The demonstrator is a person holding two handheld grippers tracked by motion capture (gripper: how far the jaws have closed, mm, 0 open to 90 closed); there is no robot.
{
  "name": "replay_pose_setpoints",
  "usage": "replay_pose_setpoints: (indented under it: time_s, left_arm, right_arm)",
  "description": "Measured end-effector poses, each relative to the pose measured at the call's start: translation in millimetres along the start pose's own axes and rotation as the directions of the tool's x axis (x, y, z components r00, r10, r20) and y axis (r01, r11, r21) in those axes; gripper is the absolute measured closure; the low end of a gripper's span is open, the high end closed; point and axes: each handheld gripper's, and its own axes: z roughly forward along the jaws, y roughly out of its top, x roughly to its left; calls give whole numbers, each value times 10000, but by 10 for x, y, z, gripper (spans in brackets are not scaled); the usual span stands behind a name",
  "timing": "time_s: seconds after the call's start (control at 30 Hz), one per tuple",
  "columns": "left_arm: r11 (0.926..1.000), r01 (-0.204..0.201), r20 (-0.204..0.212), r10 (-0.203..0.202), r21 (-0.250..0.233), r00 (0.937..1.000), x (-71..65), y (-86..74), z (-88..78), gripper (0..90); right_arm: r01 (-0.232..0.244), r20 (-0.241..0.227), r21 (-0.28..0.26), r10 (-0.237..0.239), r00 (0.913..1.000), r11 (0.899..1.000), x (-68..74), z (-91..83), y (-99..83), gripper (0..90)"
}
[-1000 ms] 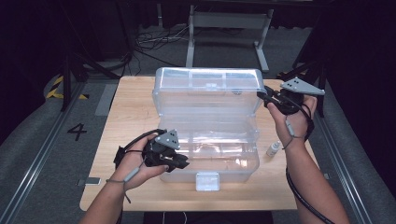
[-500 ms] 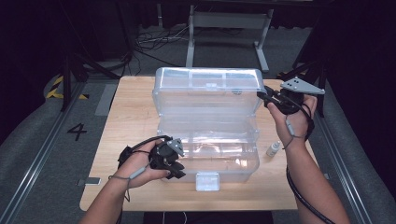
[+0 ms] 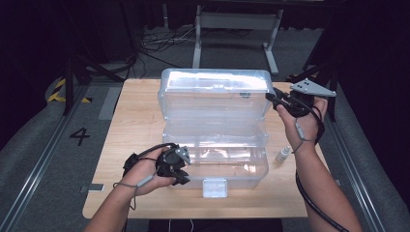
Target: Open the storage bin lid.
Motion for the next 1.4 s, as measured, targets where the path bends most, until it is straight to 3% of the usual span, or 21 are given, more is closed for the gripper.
replay_pose_setpoints:
  time_s: [0.27, 0.63, 0.73, 0.77, 0.8, 1.4]
  left_arm:
    - [10000, -64, -384, 64, -6, 9992, -55, 1, 4, 793]
    - [10000, -20, -303, 17, -79, 9995, -46, -10, 6, 792]
    - [10000, -41, -294, 39, -49, 9996, -45, -8, 5, 792]
    - [10000, -46, -299, 45, -49, 9995, -45, -8, 5, 792]
    - [10000, -51, -299, 50, -44, 9995, -45, -8, 5, 792]
    - [9999, -31, -268, 28, -96, 9996, -40, -13, 8, 792]
  right_arm:
    - [-69, 10, 20, 69, 10000, 10000, -26, 46, 20, 746]
    - [-218, 25, -26, 218, 9998, 9998, -89, 156, 66, 779]
    - [-155, 15, -187, 155, 9999, 9997, -112, 162, 85, 814]
    - [225, 199, -52, -224, 9996, 9997, -125, 197, 109, 855]
    - [266, 263, -6, -266, 9993, 9996, -131, 216, 117, 857]
    - [-239, 83, -1, 239, 9997, 9997, -259, 446, 136, 859]
